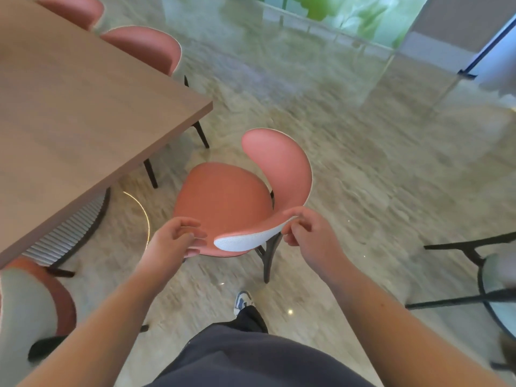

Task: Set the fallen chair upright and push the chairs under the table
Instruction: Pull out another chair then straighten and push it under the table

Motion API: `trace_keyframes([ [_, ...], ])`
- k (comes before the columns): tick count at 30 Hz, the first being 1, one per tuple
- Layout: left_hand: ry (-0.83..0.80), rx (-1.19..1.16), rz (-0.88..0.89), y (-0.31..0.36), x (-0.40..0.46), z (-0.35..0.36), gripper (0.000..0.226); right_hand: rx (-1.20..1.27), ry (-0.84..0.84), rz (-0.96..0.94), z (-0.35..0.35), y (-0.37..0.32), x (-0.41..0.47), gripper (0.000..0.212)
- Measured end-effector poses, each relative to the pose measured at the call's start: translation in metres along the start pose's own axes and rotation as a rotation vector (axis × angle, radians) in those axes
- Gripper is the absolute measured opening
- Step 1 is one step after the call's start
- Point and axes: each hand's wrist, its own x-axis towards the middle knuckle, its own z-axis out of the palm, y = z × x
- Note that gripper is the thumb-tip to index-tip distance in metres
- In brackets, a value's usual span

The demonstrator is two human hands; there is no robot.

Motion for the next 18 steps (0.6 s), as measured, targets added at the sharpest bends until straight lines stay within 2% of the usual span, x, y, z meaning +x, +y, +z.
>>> trace_keyframes([
  [6, -0.013, -0.008, -0.125, 0.003, 0.088, 0.055, 0.033, -0.151, -0.056, 0.083, -0.046, 0.007, 0.097, 0.034],
  [10, -0.044, 0.036, -0.122, 0.026, 0.134, 0.083, 0.032, -0.193, -0.102, 0.069, -0.069, 0.000, 0.158, 0.038],
  [14, 0.037, 0.020, -0.137, 0.047, 0.160, 0.092, 0.034, -0.147, -0.108, 0.058, -0.075, 0.004, 0.216, 0.037],
  [18, 0.174, 0.010, -0.187, 0.055, 0.175, 0.089, 0.036, -0.168, -0.215, 0.064, -0.075, 0.015, 0.279, 0.037],
])
